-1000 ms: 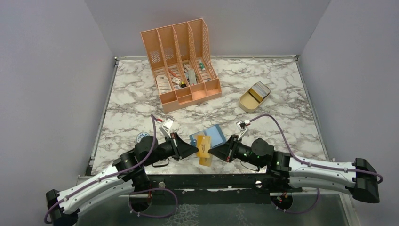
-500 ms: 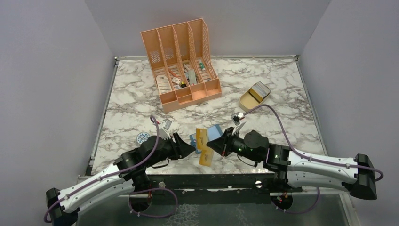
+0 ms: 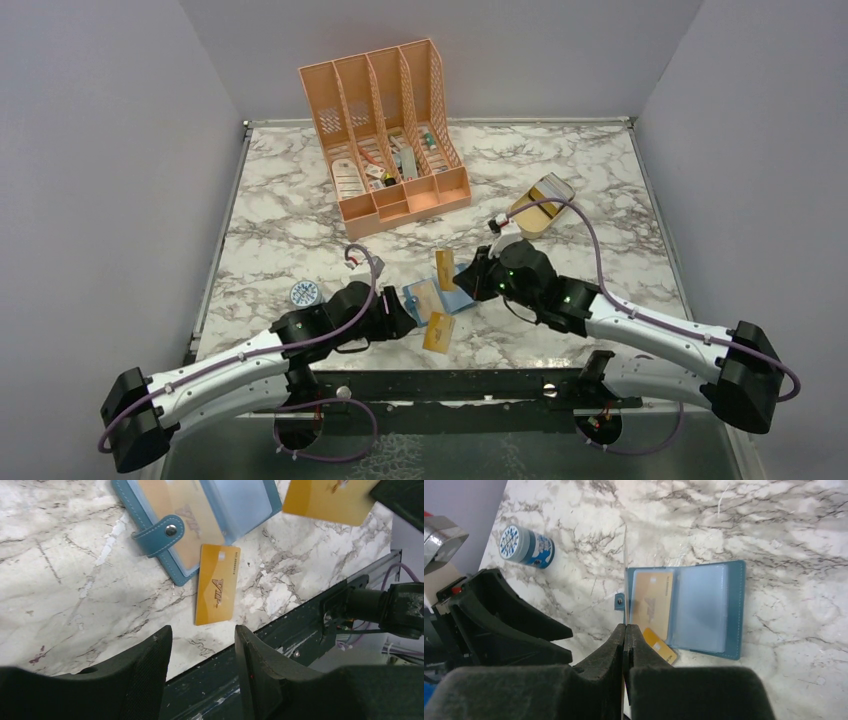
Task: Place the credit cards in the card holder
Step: Insert the credit card into the card holder.
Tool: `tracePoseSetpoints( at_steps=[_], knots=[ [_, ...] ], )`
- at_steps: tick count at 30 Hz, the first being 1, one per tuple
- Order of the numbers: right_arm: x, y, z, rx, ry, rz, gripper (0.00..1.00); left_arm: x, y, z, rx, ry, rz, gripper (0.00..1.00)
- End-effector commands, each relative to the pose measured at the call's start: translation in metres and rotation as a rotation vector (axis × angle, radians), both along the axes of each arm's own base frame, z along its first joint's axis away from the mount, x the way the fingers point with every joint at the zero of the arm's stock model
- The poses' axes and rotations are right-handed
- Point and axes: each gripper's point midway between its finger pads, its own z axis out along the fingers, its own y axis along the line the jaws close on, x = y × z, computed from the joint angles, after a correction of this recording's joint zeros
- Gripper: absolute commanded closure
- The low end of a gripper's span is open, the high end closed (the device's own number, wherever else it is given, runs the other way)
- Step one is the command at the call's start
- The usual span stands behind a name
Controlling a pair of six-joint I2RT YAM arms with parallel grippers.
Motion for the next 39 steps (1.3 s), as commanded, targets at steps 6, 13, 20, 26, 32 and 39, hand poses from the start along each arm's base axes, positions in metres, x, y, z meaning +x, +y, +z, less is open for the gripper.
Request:
tracePoseSetpoints(
  at_steps=[6,13,20,26,32,39],
  knots=[
    [-0.031,-0.014,-0.043,-0.011,0.189,0.008,0.99,-0.015,-0.036,-0.006,-0.131,0.015,-0.165,0.44],
    [-0.051,-0.043,-0.068,-0.048,0.268,-0.039,0.99,-0.012,-0.040,-0.024,-0.083,0.028,-0.181,0.44],
    [-0.055,-0.040,-0.075,0.000,0.268,-0.023,0.99,-0.009,-0.043,-0.037,-0.059,0.048,-0.172,0.44],
    [-0.053,-0.031,-0.078,0.017,0.287,-0.020,0.99,0.002,-0.036,-0.037,0.009,0.027,-0.132,0.46],
    [-0.028,-0.022,-0.046,-0.005,0.119,0.004,0.99,0.029,-0.025,-0.011,0.062,-0.057,-0.013,0.51],
    [0.000,-0.002,-0.026,-0.050,-0.003,0.091,0.99,0.055,-0.009,-0.017,0.142,-0.011,0.104,0.64]
  ],
)
